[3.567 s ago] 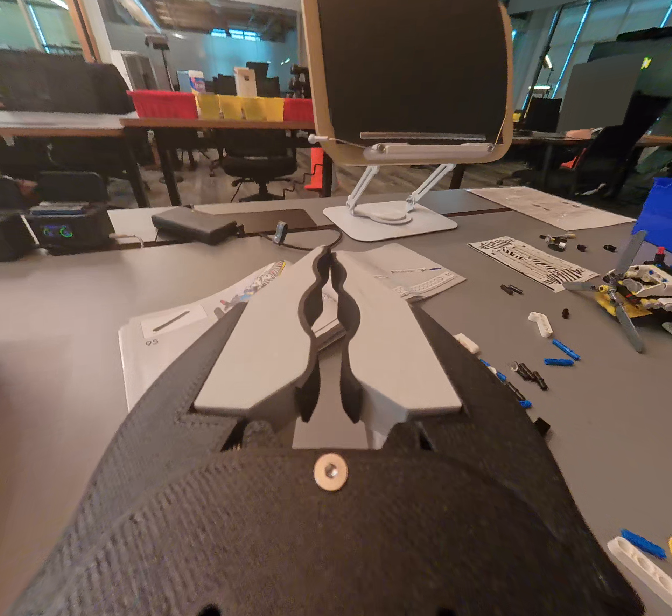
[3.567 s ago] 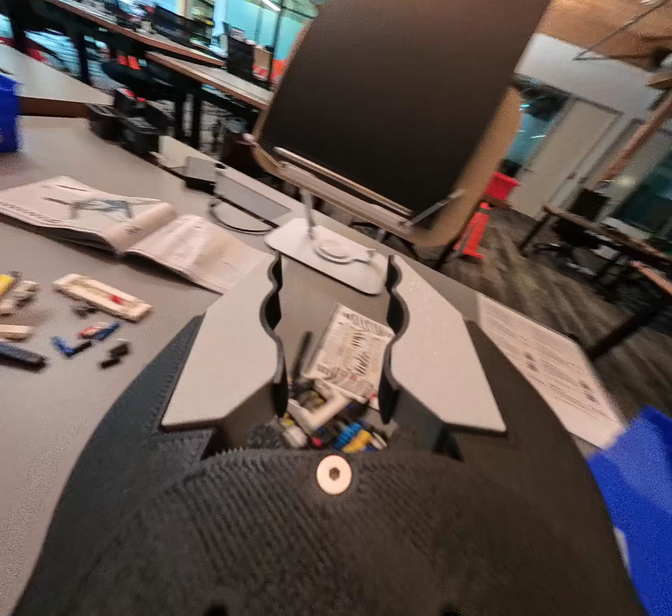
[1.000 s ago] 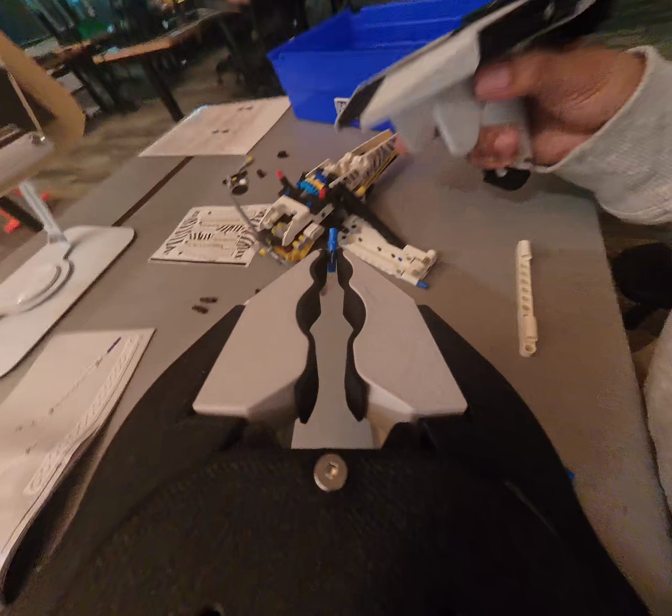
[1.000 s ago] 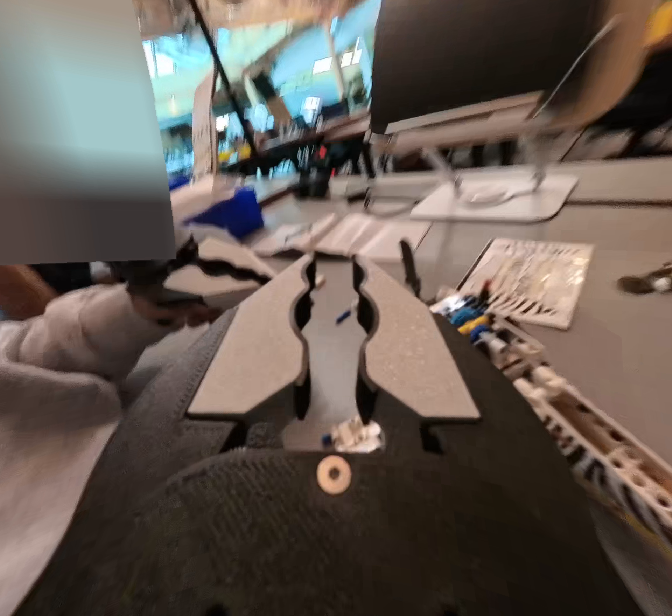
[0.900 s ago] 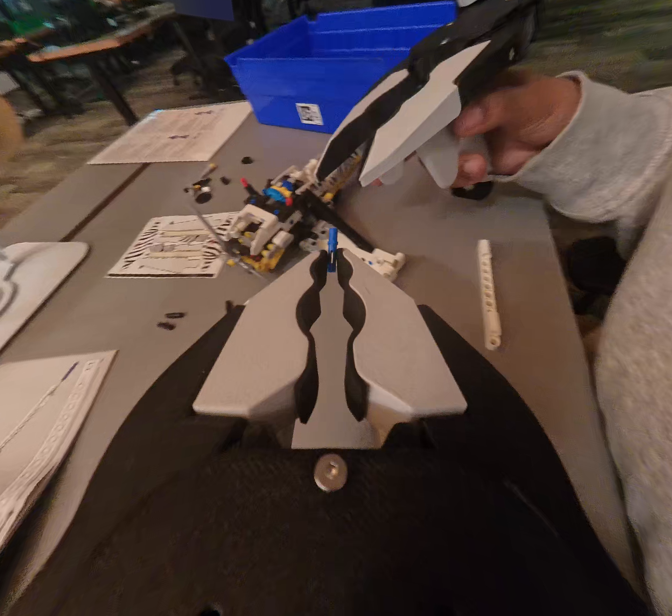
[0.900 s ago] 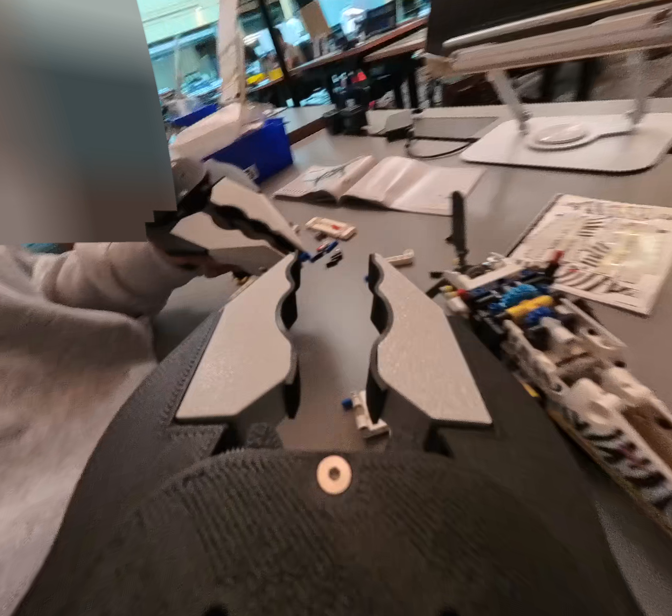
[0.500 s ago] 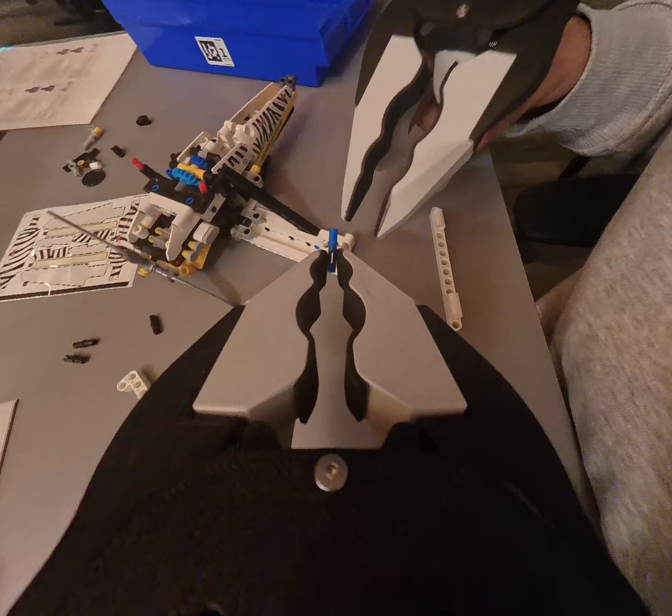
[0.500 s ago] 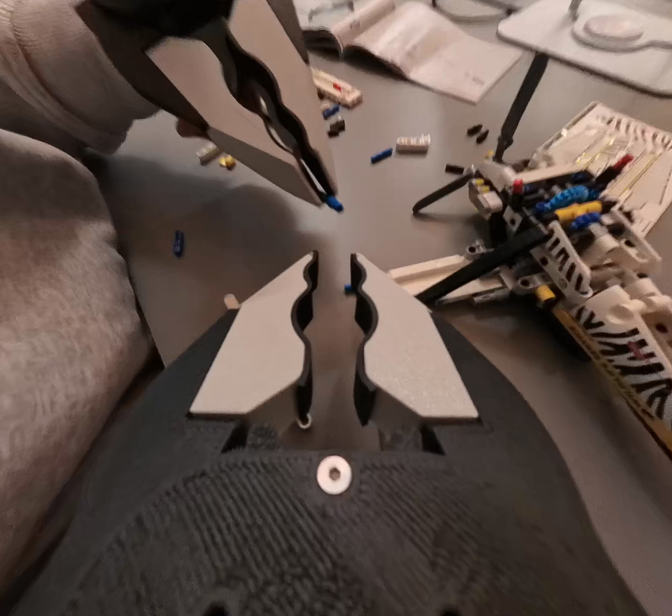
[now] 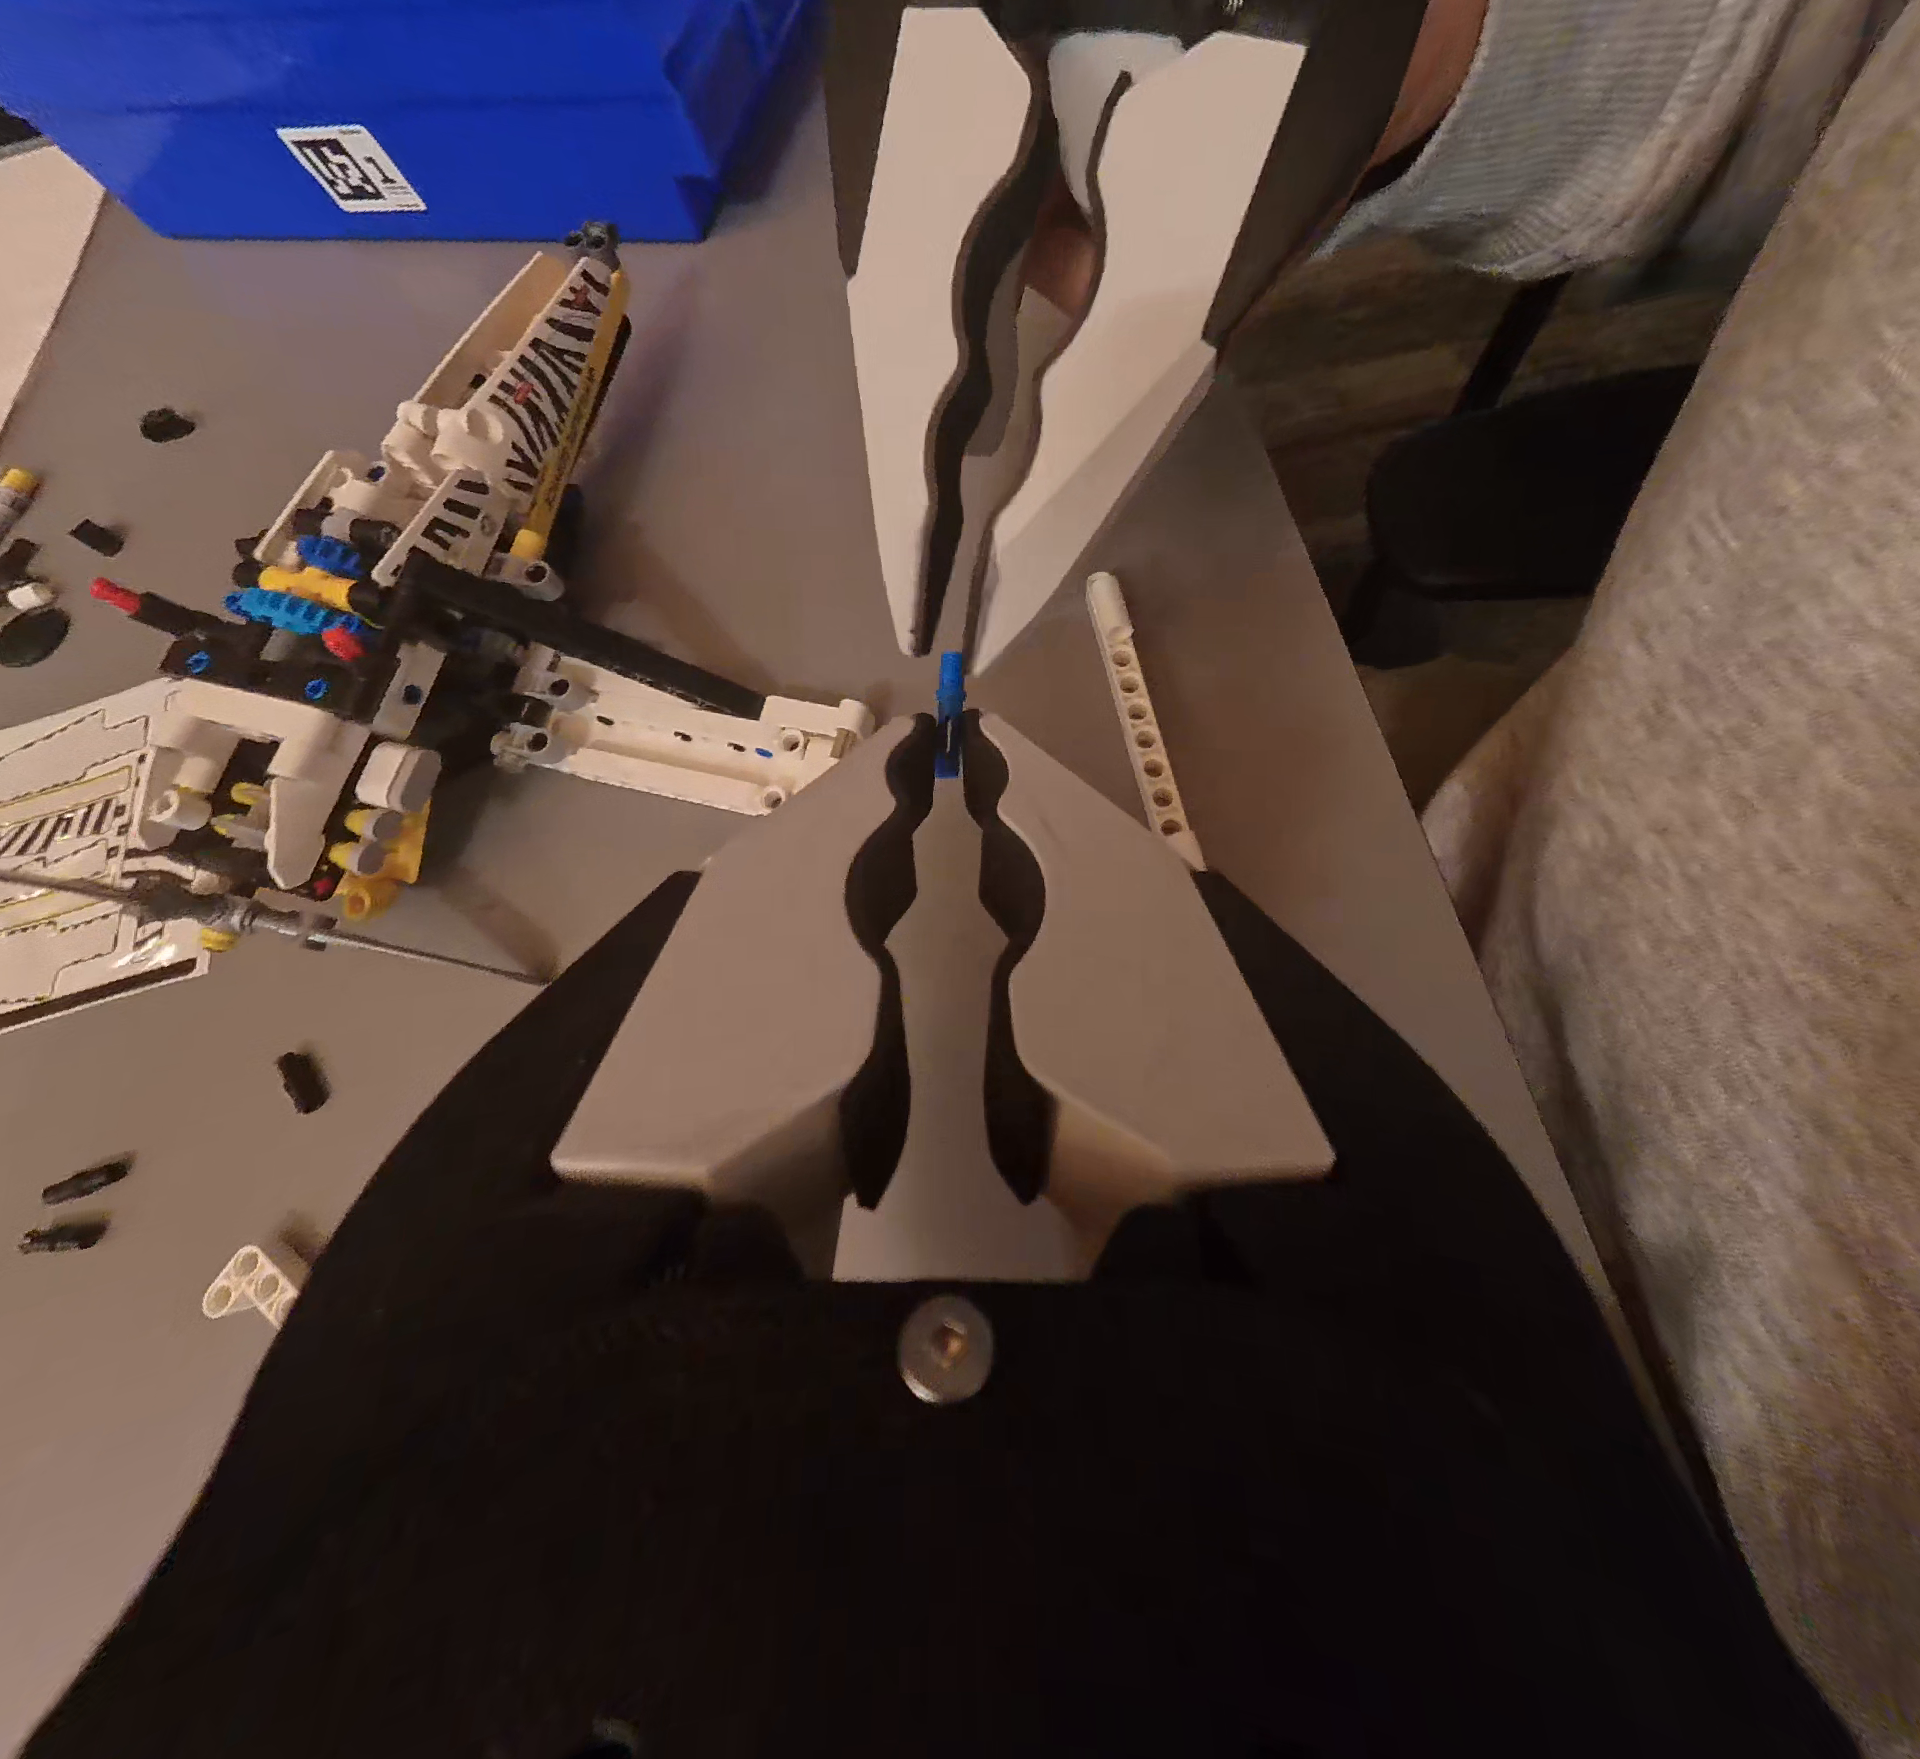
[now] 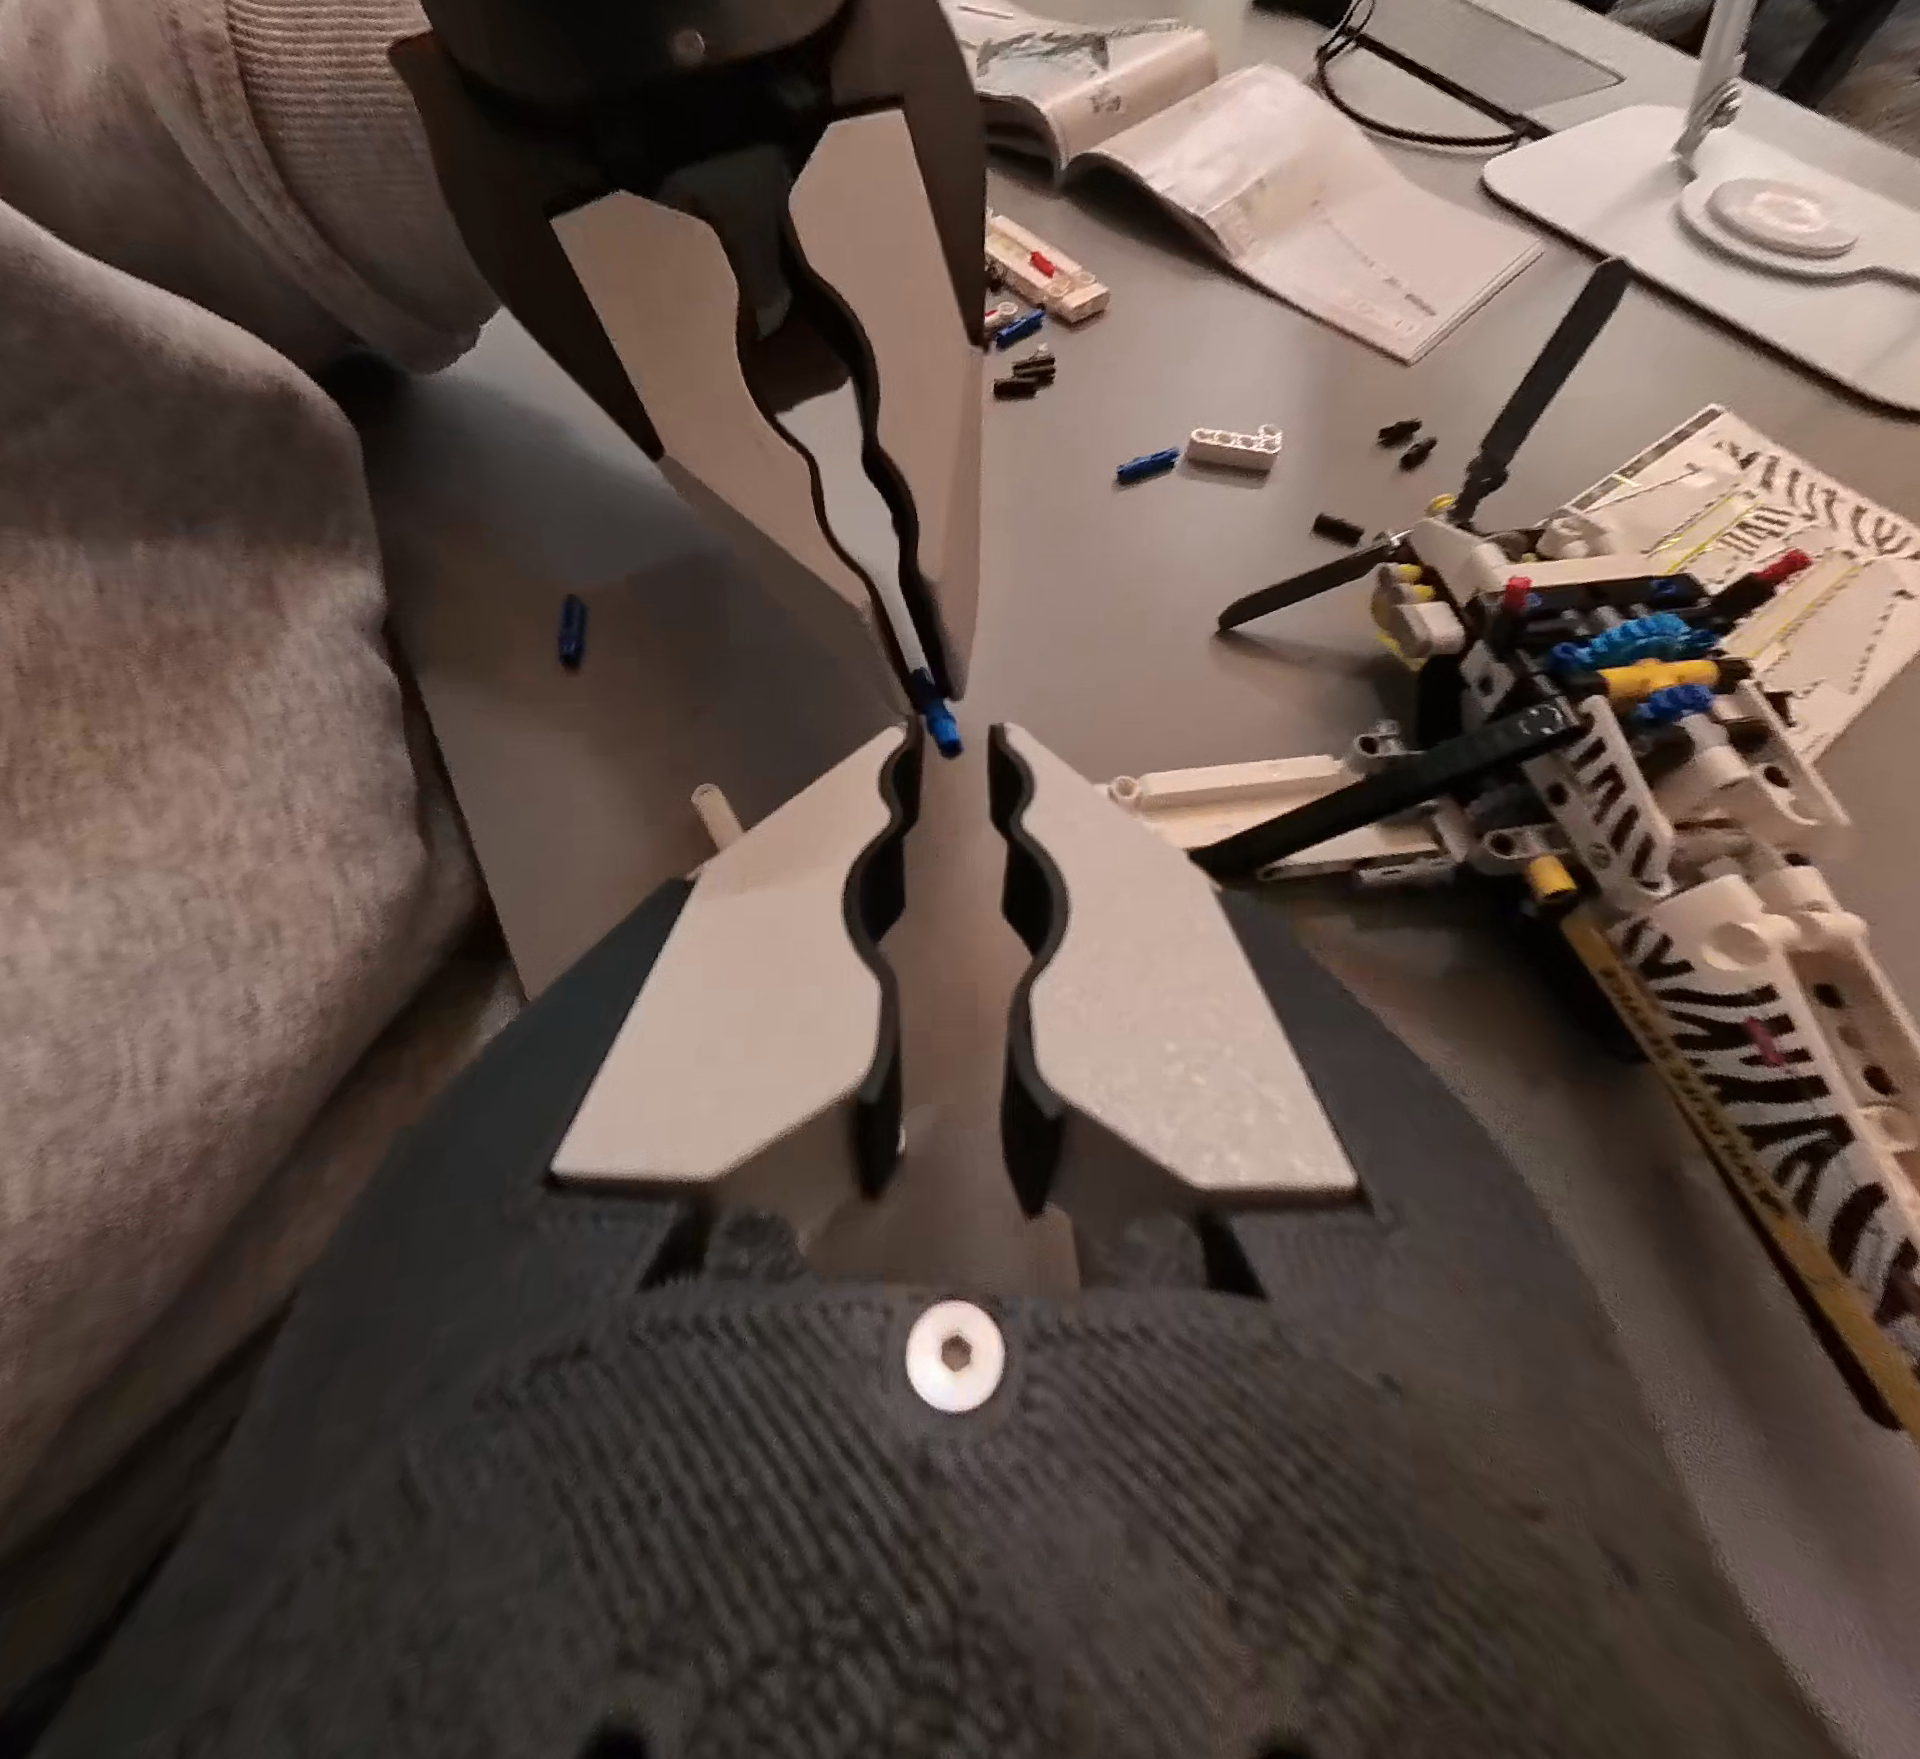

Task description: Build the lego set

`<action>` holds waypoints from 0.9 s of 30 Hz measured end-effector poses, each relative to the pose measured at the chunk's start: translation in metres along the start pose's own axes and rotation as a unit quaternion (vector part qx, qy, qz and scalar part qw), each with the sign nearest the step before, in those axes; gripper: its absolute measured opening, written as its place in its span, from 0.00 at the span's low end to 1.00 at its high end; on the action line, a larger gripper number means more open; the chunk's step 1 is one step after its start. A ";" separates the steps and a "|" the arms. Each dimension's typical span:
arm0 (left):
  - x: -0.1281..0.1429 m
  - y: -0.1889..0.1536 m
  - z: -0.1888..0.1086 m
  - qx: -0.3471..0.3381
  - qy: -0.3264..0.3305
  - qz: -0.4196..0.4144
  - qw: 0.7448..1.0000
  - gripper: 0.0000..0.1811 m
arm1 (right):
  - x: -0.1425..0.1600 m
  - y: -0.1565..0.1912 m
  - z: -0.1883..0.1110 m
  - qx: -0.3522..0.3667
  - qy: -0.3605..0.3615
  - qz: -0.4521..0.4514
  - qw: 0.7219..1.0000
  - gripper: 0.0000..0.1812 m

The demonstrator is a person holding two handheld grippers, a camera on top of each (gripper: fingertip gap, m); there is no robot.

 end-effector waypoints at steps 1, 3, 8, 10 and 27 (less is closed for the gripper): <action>0.000 -0.001 0.001 0.000 0.002 0.002 1.000 0.01 | 0.001 0.001 0.000 -0.003 0.003 -0.003 1.000 0.03; -0.001 -0.004 0.003 0.005 0.005 0.005 1.000 0.01 | 0.005 0.004 -0.001 -0.005 0.014 -0.009 1.000 0.02; -0.005 -0.012 0.008 0.027 0.001 0.005 1.000 0.00 | 0.018 0.011 0.000 -0.010 0.042 -0.019 0.999 0.01; -0.007 -0.014 0.010 0.027 0.001 0.008 1.000 0.00 | 0.020 0.012 -0.001 -0.005 0.043 -0.021 0.999 0.01; -0.016 -0.021 0.014 0.053 -0.025 0.002 0.998 0.00 | 0.026 0.016 -0.009 0.000 0.034 -0.050 0.998 0.02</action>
Point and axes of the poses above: each gripper's, where its closed fingertips meet, z out along the fingers, x out of its underside, y = z × x across the jaws, the point moved 1 cm from there along -z, back along the fingers, and after that the axes turned 11 degrees about y, right-handed, at the moved point
